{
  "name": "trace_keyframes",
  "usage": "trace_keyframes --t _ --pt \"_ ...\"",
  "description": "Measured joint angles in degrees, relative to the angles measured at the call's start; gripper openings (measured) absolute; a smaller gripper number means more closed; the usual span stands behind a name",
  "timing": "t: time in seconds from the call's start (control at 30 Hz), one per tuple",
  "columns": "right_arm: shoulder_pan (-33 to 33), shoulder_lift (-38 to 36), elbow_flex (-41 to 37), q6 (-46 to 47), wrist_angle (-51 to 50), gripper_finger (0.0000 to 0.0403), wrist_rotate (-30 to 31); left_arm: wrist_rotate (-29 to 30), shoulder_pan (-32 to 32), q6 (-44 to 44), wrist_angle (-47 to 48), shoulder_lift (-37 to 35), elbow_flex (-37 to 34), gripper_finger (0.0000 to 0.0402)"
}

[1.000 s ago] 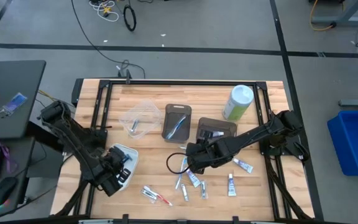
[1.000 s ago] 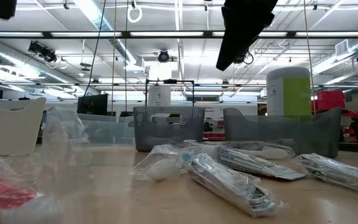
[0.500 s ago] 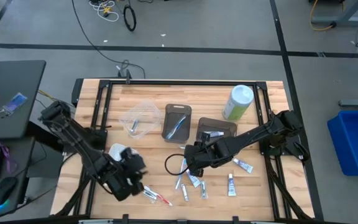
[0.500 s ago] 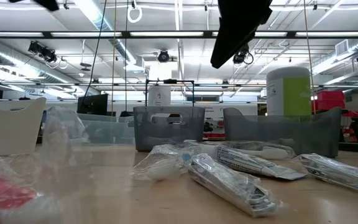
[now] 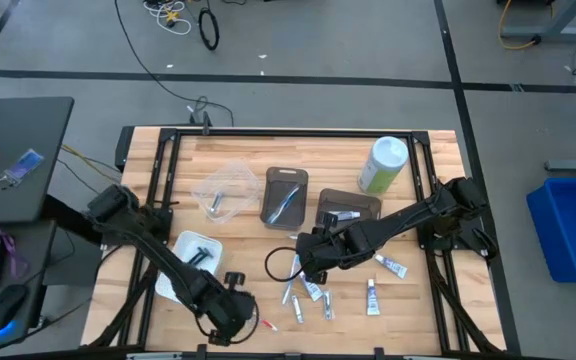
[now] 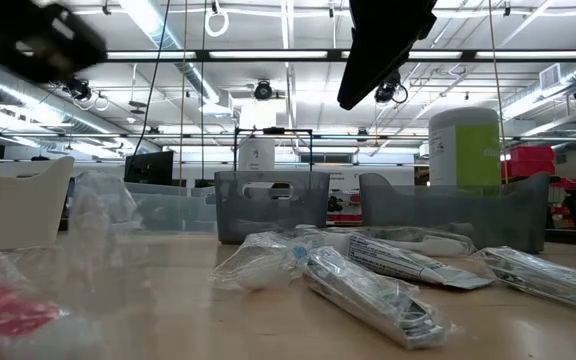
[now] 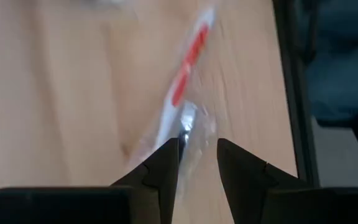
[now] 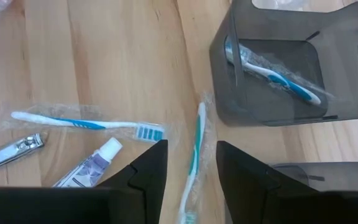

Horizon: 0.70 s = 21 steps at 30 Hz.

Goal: Pick & Place Travel size toiletries
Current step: Put the silver nail cutter into the transparent bin

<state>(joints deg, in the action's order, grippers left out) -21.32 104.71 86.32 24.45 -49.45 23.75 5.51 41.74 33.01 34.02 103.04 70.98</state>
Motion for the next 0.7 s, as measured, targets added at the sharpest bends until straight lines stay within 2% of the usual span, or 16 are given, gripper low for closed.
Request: trace_keyframes --t 0.1,0.27,0.47,0.7 --pt "0.0 0.0 0.0 0.0 0.0 0.0146 0.0 -3.0 0.0 0.39 -0.57 3.13 0.0 0.0134" --pt "0.0 0.02 0.0 0.02 0.14 0.0146 0.0 -2.94 0.31 -0.63 -0.6 5.99 -0.02 0.016" --pt "-0.07 0.02 0.0 0.02 0.4 0.0146 -0.02 3.24 0.17 -3.34 1.11 5.95 0.0 0.0183" --pt "-0.09 0.02 0.0 -0.09 0.42 0.0145 -0.02 -1.29 -0.09 -6.11 0.3 6.74 -1.58 0.0185"
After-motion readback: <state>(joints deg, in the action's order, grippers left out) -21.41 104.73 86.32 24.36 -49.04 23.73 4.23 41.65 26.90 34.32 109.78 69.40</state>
